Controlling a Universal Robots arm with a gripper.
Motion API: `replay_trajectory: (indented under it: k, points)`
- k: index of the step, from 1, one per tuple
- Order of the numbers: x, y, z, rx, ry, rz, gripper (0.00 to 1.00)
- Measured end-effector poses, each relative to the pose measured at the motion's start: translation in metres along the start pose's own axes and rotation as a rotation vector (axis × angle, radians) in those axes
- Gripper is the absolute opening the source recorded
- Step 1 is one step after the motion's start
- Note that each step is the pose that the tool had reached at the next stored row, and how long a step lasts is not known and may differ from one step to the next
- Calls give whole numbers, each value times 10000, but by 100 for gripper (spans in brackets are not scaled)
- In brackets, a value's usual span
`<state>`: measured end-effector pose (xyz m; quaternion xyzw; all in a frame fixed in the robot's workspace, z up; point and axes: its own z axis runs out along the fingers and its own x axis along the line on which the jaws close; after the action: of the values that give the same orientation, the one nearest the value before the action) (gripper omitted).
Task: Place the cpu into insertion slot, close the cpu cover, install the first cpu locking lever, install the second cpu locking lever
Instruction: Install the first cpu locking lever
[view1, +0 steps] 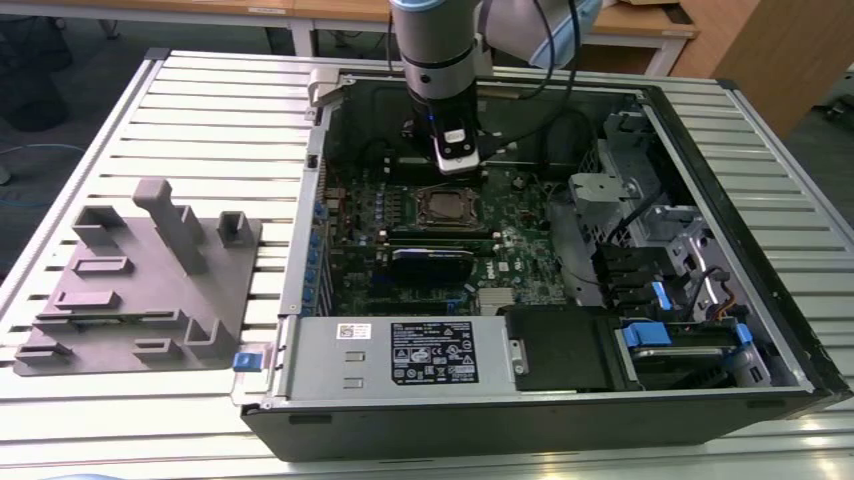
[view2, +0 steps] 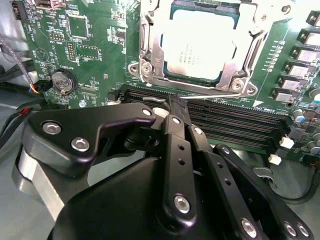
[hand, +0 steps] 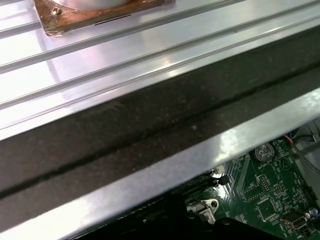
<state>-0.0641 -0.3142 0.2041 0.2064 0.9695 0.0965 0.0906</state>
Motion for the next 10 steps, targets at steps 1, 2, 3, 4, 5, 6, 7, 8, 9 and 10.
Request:
replay_trajectory:
  k: [1, 2, 3, 4, 5, 6, 7, 8, 9, 10]
  points:
    - [1, 0, 0, -7, -17, -3, 11]
    - [1, 0, 0, -11, -23, -4, 11]
    - [1, 0, 0, -11, -24, -5, 11]
    - [1, 0, 1, -13, -25, -5, 11]
    - [2, -1, 0, -12, -26, -4, 11]
    - [2, -1, 0, -12, -27, -4, 11]
    - [2, -1, 0, -13, -28, -4, 11]
    - [6, -2, -1, -13, -29, -2, 11]
    - [8, -3, -1, -12, -28, -3, 11]
    - [14, -6, -3, -13, -28, -4, 11]
